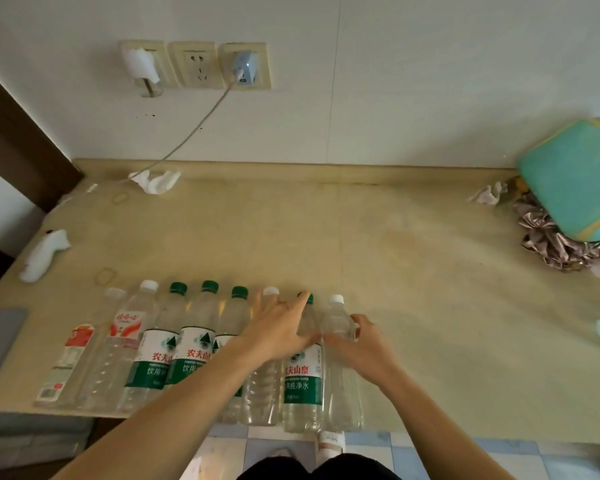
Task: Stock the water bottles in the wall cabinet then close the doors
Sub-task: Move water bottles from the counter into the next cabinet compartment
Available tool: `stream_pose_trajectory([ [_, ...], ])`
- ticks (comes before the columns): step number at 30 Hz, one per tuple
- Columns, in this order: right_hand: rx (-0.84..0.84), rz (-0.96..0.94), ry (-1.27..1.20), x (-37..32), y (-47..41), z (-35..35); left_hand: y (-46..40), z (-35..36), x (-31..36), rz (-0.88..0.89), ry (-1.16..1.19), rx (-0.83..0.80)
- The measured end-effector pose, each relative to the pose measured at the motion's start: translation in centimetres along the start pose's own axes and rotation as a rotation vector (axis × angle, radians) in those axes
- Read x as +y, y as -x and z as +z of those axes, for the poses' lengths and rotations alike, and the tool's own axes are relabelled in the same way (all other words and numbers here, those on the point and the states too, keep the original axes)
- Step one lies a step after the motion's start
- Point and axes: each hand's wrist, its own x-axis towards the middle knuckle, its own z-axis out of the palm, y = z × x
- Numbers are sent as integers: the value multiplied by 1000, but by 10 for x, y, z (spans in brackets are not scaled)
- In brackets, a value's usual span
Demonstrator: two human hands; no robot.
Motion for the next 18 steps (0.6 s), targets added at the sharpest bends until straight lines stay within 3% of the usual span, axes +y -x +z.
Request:
stream_pose_trajectory([
  [7, -35, 29, -59, 1, -9, -9, 5, -17, 3, -49, 265, -70],
  [15, 134, -143, -135, -13, -6, -51, 7, -53, 22, 78, 749, 144],
  [18, 247, -261, -150, -29, -7, -70, 0, -65, 25, 85, 808, 251],
])
